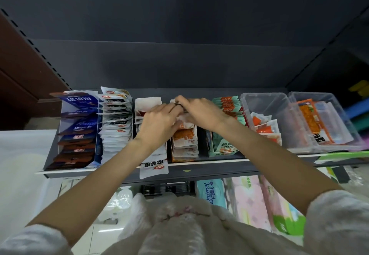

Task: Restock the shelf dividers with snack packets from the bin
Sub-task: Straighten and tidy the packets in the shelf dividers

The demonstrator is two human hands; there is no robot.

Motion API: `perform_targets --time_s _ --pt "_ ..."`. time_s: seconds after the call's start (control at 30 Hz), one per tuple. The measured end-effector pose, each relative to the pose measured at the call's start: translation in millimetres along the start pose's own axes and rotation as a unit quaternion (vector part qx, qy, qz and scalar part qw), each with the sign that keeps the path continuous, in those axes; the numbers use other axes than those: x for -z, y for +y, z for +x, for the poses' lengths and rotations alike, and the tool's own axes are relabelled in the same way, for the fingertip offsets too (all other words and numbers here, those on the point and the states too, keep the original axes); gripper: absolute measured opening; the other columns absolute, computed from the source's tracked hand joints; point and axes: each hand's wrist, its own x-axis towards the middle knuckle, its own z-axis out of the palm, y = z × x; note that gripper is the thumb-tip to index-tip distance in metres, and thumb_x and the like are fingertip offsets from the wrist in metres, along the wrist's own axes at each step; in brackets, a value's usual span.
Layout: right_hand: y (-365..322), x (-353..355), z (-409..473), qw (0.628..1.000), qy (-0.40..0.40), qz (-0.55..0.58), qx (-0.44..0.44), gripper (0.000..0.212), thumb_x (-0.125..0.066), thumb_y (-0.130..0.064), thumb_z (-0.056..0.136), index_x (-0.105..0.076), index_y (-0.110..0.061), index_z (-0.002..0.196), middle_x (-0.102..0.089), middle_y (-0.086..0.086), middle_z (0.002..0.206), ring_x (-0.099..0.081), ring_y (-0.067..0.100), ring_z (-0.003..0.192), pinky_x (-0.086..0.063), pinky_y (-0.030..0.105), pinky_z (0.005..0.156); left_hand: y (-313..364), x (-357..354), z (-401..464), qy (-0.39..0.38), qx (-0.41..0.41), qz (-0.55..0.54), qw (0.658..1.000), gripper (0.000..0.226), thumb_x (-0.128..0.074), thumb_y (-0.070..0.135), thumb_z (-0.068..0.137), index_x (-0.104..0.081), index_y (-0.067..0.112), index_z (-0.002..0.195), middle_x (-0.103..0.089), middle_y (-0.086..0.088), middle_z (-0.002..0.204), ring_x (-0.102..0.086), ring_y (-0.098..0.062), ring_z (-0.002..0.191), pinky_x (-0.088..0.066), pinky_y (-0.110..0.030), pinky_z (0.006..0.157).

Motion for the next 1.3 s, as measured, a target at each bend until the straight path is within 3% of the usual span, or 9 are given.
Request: perform_targets --time_s 0.07,0.17,0.33,0.53,0.67,0.9,1.07,1.2,1.3 --pt "1.2 -0.4 3.7 1.000 0.014 -0.005 -0.007 0.043 -0.060 -0.014 0.089 -0.035 -0.014 0.124 -0.065 0.009 0.084 -0.065 0.030 0.076 -0.045 0.034 0.062 2.1 2.5 -10.4 0.014 -0.063 -0.025 0.998 0.025 -0.079 0.021 0.069 -0.062 0.012 0.085 -0.061 -0.003 0.081 -0.059 -0.023 0.072 -0.048 -0.032 0.064" --pt "3.7 2.6 4.4 1.000 0.008 -0.008 -0.005 0.047 -0.061 -0.013 0.088 -0.037 -0.013 0.128 -0.064 0.010 0.083 -0.062 0.028 0.076 -0.043 0.033 0.064 2.9 -2.0 -21.5 -0.069 -0.125 -0.015 0.990 0.037 -0.085 0.034 0.061 -0.062 0.016 0.084 -0.060 0.002 0.081 -0.057 -0.019 0.073 -0.046 -0.028 0.065" --pt "5.1 1.9 3.5 1.000 0.012 0.010 0.004 0.046 -0.061 -0.016 0.089 -0.038 -0.014 0.130 -0.055 0.004 0.077 -0.059 0.026 0.076 -0.046 0.035 0.068 3.5 -10.3 -19.3 -0.193 -0.139 0.042 0.970 0.041 -0.080 0.034 0.067 -0.062 0.019 0.101 -0.065 -0.001 0.097 -0.062 -0.023 0.089 -0.045 -0.033 0.077" --pt "6.4 3.5 4.2 1.000 0.010 0.019 0.001 0.043 -0.062 -0.017 0.088 -0.040 -0.014 0.125 -0.054 0.004 0.077 -0.055 0.026 0.075 -0.045 0.035 0.067 20.5 -15.2 -7.7 -0.291 -0.087 0.161 0.939 0.053 -0.057 0.046 0.088 -0.040 0.021 0.131 -0.050 -0.001 0.128 -0.046 -0.022 0.118 -0.032 -0.033 0.096" --pt "7.1 4.8 2.2 1.000 0.005 0.025 -0.001 0.045 -0.063 -0.019 0.089 -0.039 -0.015 0.127 -0.054 0.004 0.081 -0.055 0.026 0.079 -0.042 0.033 0.066 26.6 -21.5 -6.3 -0.289 -0.065 0.174 0.939 0.041 -0.051 0.021 0.090 -0.042 0.013 0.130 -0.055 -0.006 0.125 -0.053 -0.023 0.114 -0.037 -0.032 0.093" --pt "8.7 5.3 2.3 0.999 0.000 0.041 -0.002 0.048 -0.064 -0.019 0.088 -0.040 -0.018 0.129 -0.061 0.005 0.088 -0.058 0.023 0.083 -0.040 0.030 0.065 14.8 -22.3 -9.9 -0.274 -0.081 0.186 0.940 0.026 -0.049 0.012 0.092 -0.054 0.018 0.116 -0.066 0.002 0.097 -0.062 -0.021 0.085 -0.039 -0.030 0.088" --pt "16.8 6.4 3.8 0.994 -0.049 0.097 -0.011 0.035 -0.053 -0.023 0.095 -0.045 -0.020 0.129 -0.065 0.008 0.095 -0.061 0.027 0.086 -0.049 0.038 0.074 5.6 -3.1 -4.7 -0.117 -0.049 0.056 0.990 0.013 -0.069 0.002 0.075 -0.067 0.010 0.086 -0.063 -0.004 0.060 -0.060 -0.026 0.048 -0.050 -0.030 0.053" --pt "23.7 11.9 2.4 0.961 -0.192 0.197 -0.028 0.040 -0.027 -0.041 0.102 -0.038 -0.034 0.140 -0.052 -0.001 0.137 -0.050 0.020 0.121 -0.040 0.039 0.101 0.0 5.1 -3.3 -0.087 -0.011 0.074 0.993 0.026 -0.072 0.016 0.080 -0.064 0.004 0.102 -0.059 -0.009 0.050 -0.060 -0.032 0.047 -0.048 -0.034 0.047" --pt "24.8 13.1 -7.1 0.935 -0.255 0.245 -0.005 0.053 -0.037 -0.033 0.100 -0.019 -0.033 0.150 -0.026 -0.006 0.155 -0.029 0.014 0.138 -0.026 0.028 0.111 -0.4 -0.9 -5.9 -0.088 -0.022 0.074 0.993 0.022 -0.071 0.028 0.082 -0.069 0.009 0.093 -0.068 -0.009 0.068 -0.066 -0.031 0.064 -0.053 -0.037 0.063"
